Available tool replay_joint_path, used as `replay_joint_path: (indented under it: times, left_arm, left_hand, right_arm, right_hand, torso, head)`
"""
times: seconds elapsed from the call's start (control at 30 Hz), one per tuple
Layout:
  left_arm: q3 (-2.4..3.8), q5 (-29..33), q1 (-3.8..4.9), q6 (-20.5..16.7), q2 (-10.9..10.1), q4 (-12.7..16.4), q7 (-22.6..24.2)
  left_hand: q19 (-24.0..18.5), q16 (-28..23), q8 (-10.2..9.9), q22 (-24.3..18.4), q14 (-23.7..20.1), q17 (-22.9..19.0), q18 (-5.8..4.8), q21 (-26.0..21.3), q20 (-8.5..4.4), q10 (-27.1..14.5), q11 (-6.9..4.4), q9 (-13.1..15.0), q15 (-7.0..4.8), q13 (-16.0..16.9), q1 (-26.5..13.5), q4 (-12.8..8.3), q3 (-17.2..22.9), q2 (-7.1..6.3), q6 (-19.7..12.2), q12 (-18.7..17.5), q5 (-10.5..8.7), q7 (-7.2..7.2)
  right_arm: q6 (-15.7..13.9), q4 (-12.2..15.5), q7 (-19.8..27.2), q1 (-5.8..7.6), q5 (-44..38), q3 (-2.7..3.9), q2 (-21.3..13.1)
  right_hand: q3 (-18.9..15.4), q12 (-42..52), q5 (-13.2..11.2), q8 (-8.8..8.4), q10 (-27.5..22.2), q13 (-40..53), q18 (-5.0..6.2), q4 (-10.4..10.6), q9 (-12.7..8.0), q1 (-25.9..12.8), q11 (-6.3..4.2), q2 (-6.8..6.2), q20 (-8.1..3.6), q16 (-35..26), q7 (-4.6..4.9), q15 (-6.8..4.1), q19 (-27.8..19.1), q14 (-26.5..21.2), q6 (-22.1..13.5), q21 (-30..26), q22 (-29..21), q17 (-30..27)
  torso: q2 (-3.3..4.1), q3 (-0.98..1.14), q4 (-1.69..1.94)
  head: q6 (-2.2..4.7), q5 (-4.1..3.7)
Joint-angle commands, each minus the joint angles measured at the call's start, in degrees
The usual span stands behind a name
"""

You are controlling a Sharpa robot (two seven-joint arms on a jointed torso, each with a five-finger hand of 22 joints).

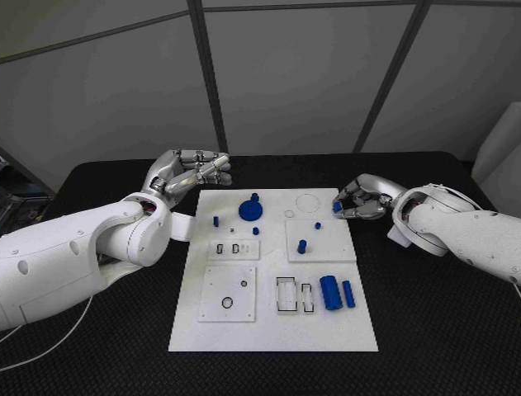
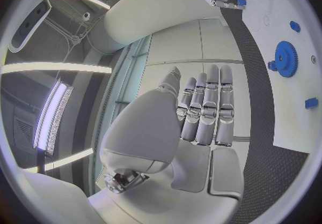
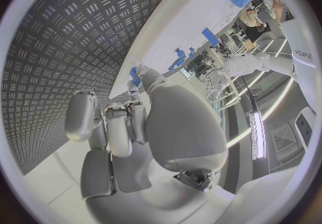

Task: Assemble the parts on the task board

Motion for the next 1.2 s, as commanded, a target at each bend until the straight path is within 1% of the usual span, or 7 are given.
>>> replay_joint_path:
  times: [0.03,0.17,0.37,0.5,0.77,1.0,1.2]
  left_arm:
    - [0.05,-0.2,0.07,0.4,0.0,0.0,0.7]
    - [0.05,-0.2,0.07,0.4,0.0,0.0,0.7]
    - [0.05,-0.2,0.07,0.4,0.0,0.0,0.6]
    - [0.05,-0.2,0.07,0.4,0.0,0.0,0.6]
    - [0.05,-0.2,0.07,0.4,-0.1,0.1,0.5]
    - [0.05,-0.2,0.07,0.3,-0.3,-0.1,0.5]
    - [0.05,-0.2,0.07,0.3,-0.4,-0.4,0.4]
  left_hand:
    - [-0.4,-0.4,-0.4,0.1,0.1,0.0,-0.74,0.3,0.03,0.3,0.03,0.0,-0.02,0.0,0.4,-0.1,0.2,0.18,0.2,-0.2,-0.24,0.07]
    - [-0.4,-0.4,-0.4,0.1,0.1,0.0,-0.74,0.3,0.03,0.3,0.03,0.0,-0.02,0.0,0.4,-0.1,0.2,0.18,0.2,-0.2,-0.24,0.07]
    - [-0.4,-0.4,-0.4,0.1,0.1,0.0,-0.74,0.3,0.03,0.3,0.03,0.0,-0.02,0.0,0.4,-0.1,0.2,0.18,0.2,-0.2,-0.24,0.07]
    - [-0.4,-0.4,-0.4,0.1,0.1,0.0,-0.74,0.3,0.03,0.3,0.03,0.0,-0.02,0.0,0.4,-0.1,0.2,0.18,0.2,-0.2,-0.24,0.07]
    - [-0.4,-0.4,-0.4,0.1,0.1,0.0,-0.74,0.3,0.03,0.3,0.03,0.0,-0.02,0.0,0.4,-0.1,0.2,0.18,0.2,-0.2,-0.24,0.07]
    - [-0.4,-0.4,-0.4,0.1,0.1,0.0,-0.74,0.3,0.03,0.3,0.03,0.0,-0.02,0.0,0.4,-0.1,0.2,0.18,0.2,-0.2,-0.24,0.07]
    - [-0.4,-0.4,-0.4,0.1,0.1,0.0,-0.74,0.3,0.03,0.3,0.03,0.0,-0.02,0.0,0.4,-0.1,0.2,0.18,0.2,-0.2,-0.24,0.07]
  right_arm:
    - [0.5,0.0,0.0,0.06,-0.3,0.03,0.1]
    - [0.4,0.0,0.1,0.04,-0.3,0.03,0.1]
    - [-0.3,-0.1,0.5,0.03,-0.3,0.03,0.2]
    - [-1.0,0.0,0.8,0.02,-0.3,0.03,0.2]
    - [-4.6,0.6,0.9,0.02,0.3,0.04,0.2]
    - [-7.6,3.6,0.2,0.03,1.4,0.08,-1.0]
    - [-8.7,8.7,-1.8,0.09,1.8,0.19,-2.4]
  right_hand:
    - [0.4,0.4,0.1,0.35,1.9,10.3,-0.09,-0.1,0.1,0.0,-0.45,0.44,-0.09,0.3,-0.12,-0.32,0.3,6.1,0.6,0.4,0.1,15.1]
    - [0.7,0.6,0.0,0.73,2.1,10.5,-0.12,-0.2,0.2,-0.1,-0.62,0.74,-0.17,0.3,-0.36,-0.46,0.4,6.1,1.5,0.5,0.4,15.1]
    - [1.3,1.0,0.0,2.12,2.4,10.8,-0.15,-0.4,0.9,-0.3,-1.47,1.49,-0.67,0.3,-1.43,-1.13,0.6,6.1,4.6,0.7,0.7,15.1]
    - [1.4,1.2,-0.1,2.38,2.5,10.9,-0.18,-0.4,1.1,-0.5,-1.78,1.69,-0.93,0.3,-1.77,-1.41,0.7,6.1,5.3,0.8,0.9,15.1]
    - [1.4,1.4,0.0,2.79,2.7,11.1,-0.26,-0.1,1.6,-1.3,-2.3,1.96,-1.4,0.3,-2.35,-1.87,0.9,6.1,6.4,1.0,1.2,15.1]
    - [1.6,1.4,0.9,2.76,2.8,11.1,-0.29,-0.2,1.8,-1.3,-2.52,2.27,-1.61,0.3,-2.56,-2.08,1.0,6.1,6.5,1.0,1.4,15.1]
    - [1.7,1.3,0.9,2.71,2.7,11.1,-0.3,-0.3,1.8,-1.2,-2.56,2.38,-1.67,0.3,-2.58,-2.12,1.0,6.1,6.5,1.1,1.5,15.1]
  torso:
    - [0.0,0.01,0.0]
    - [0.01,0.01,0.03]
    - [0.01,0.0,0.01]
    - [0.05,0.0,0.01]
    - [0.04,0.01,0.06]
    - [-0.12,0.0,-0.04]
    - [-0.26,-0.07,-0.04]
  head:
    - [0.07,-0.06]
    - [0.1,-0.09]
    - [0.02,-0.07]
    - [-0.01,-0.02]
    - [-0.06,-0.06]
    - [0.39,-0.01]
    - [0.25,-0.08]
